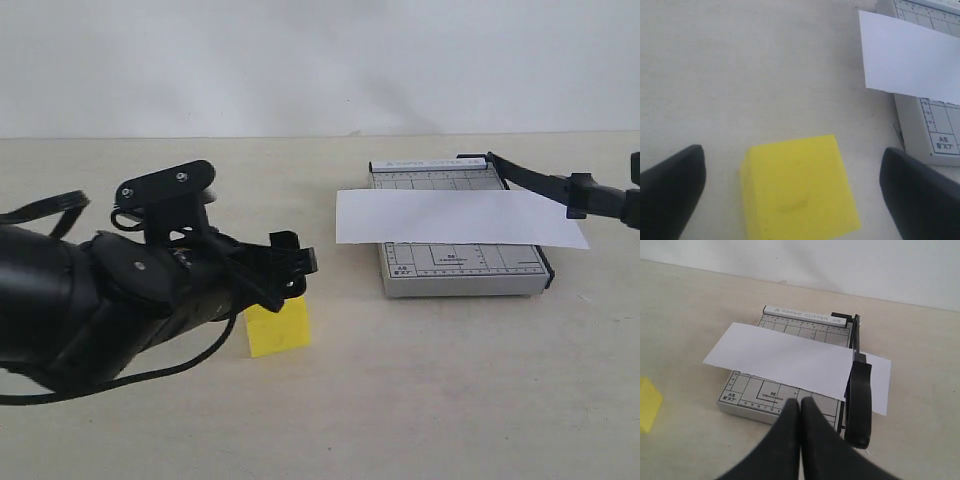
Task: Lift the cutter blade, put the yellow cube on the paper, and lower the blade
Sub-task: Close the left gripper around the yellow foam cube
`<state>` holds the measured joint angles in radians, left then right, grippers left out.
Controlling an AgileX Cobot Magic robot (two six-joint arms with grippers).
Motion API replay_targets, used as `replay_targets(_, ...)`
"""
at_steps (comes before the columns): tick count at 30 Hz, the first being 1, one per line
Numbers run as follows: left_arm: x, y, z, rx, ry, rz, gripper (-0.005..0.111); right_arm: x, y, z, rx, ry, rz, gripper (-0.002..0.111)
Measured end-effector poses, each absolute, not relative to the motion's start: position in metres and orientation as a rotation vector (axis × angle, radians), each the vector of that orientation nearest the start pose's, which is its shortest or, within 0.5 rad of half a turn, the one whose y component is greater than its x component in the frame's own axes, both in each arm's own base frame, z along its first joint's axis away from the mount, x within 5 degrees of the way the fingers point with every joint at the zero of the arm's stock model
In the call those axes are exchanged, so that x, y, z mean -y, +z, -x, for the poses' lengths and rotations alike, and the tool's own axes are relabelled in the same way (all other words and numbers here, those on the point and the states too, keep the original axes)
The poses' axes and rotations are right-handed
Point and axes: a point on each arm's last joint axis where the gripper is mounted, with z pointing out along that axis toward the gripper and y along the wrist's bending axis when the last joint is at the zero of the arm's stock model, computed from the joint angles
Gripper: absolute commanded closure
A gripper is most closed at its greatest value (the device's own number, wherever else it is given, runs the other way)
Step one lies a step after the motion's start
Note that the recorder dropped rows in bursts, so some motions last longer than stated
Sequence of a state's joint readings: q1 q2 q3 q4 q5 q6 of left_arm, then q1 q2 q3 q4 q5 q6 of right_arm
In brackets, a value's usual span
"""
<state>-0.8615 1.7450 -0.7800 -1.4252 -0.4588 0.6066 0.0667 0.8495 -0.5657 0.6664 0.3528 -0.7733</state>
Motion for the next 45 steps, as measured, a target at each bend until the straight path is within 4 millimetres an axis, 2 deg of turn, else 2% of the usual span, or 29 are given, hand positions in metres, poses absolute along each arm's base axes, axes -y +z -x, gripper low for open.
replay_targets(6, 0.231, 0.142, -0.252, -2.306, -0.302, 0.145, 0.018, -0.034, 0.288, -0.167, -2.059, 0.219, 0.373, 0.108)
replay_targets(14, 0.247, 0.133, -0.266, -2.297, -0.282, 0.112, 0.023, -0.039, 0.286, -0.164, -2.072, 0.234, 0.442, 0.108)
replay_targets(25, 0.248, 0.115, -0.267, -2.335, -0.212, 0.054, 0.024, -0.04, 0.286, -0.164, -2.068, 0.231, 0.458, 0.108)
replay_targets(27, 0.248, 0.112, -0.267, -2.341, -0.206, 0.054, 0.03, -0.04, 0.286, -0.164, -2.068, 0.231, 0.458, 0.108)
replay_targets(29, 0.248, 0.111, -0.267, -2.342, -0.204, 0.054, 0.047, -0.04, 0.286, -0.164, -2.068, 0.231, 0.458, 0.108)
replay_targets(34, 0.248, 0.11, -0.267, -2.342, -0.204, 0.062, 0.101, -0.04, 0.286, -0.164, -2.068, 0.231, 0.458, 0.108)
replay_targets(40, 0.252, 0.114, -0.265, -2.366, -0.25, 0.028, 0.102, -0.04, 0.286, -0.164, -2.068, 0.231, 0.458, 0.108)
replay_targets(42, 0.254, 0.121, -0.263, -2.372, -0.285, 0.004, 0.102, -0.04, 0.286, -0.164, -2.068, 0.231, 0.458, 0.108)
replay_targets(45, 0.255, 0.143, -0.261, -2.339, -0.336, -0.047, 0.102, -0.04, 0.286, -0.164, -2.068, 0.231, 0.458, 0.108)
